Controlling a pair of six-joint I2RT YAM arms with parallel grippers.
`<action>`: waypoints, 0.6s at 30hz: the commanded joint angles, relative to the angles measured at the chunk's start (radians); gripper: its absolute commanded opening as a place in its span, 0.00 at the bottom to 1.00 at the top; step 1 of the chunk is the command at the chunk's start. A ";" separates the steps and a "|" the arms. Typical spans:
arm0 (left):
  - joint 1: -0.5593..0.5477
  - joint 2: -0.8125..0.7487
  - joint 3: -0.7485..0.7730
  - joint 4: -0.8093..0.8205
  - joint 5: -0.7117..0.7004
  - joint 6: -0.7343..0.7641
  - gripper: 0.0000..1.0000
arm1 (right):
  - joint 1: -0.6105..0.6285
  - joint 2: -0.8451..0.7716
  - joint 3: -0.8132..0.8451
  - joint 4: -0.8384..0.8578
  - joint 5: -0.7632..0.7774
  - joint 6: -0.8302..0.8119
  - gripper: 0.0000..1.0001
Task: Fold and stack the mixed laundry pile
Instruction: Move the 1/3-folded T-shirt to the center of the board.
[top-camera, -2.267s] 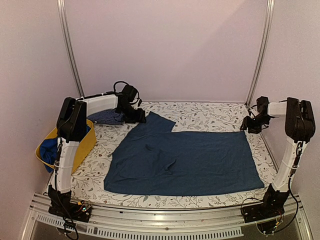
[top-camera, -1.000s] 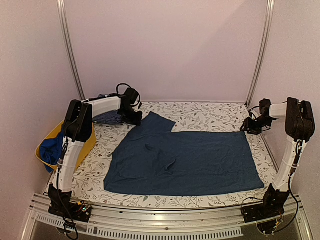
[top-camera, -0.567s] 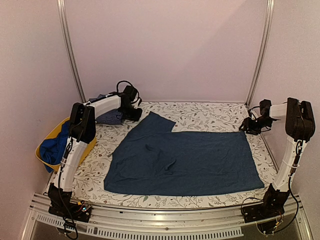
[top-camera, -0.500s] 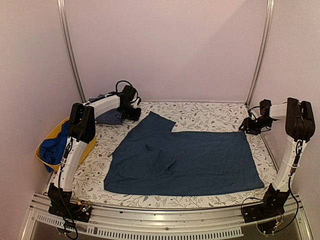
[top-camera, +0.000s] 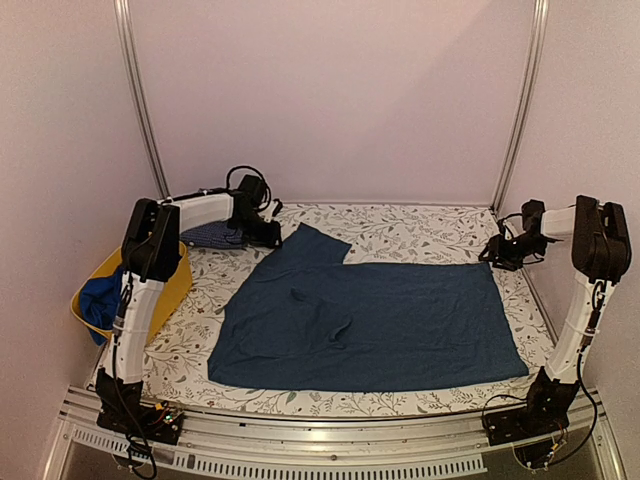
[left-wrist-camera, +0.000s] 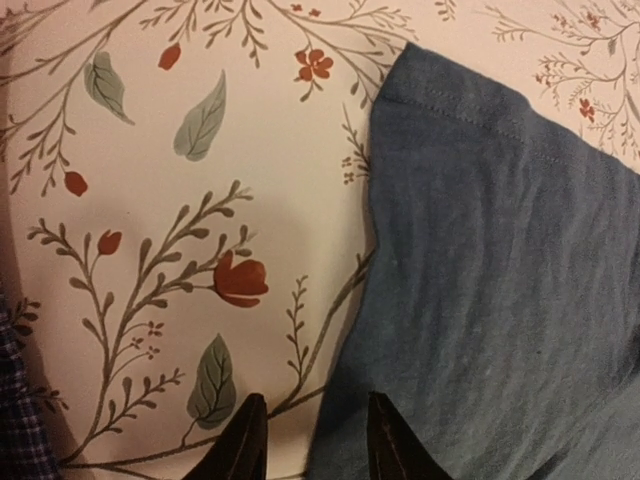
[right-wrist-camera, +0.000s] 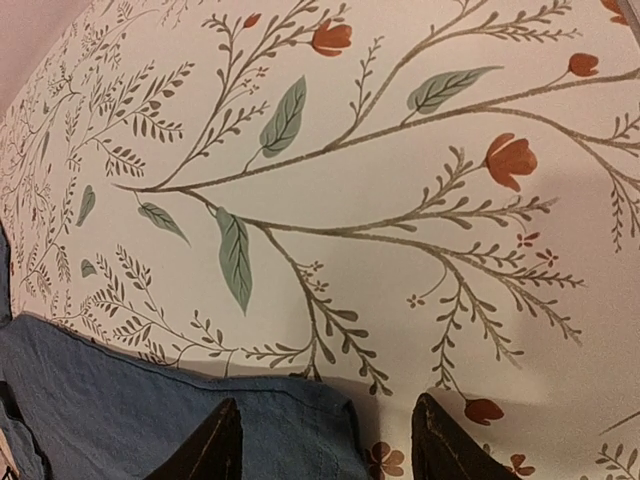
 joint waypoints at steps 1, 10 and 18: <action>-0.066 0.047 0.029 -0.092 -0.167 0.065 0.31 | -0.014 0.012 -0.017 -0.021 0.003 -0.003 0.57; -0.118 0.166 0.160 -0.229 -0.306 0.117 0.14 | -0.037 0.014 -0.026 -0.011 -0.022 0.010 0.57; -0.085 0.183 0.153 -0.211 -0.238 0.121 0.00 | -0.038 0.015 -0.029 -0.008 -0.041 0.004 0.56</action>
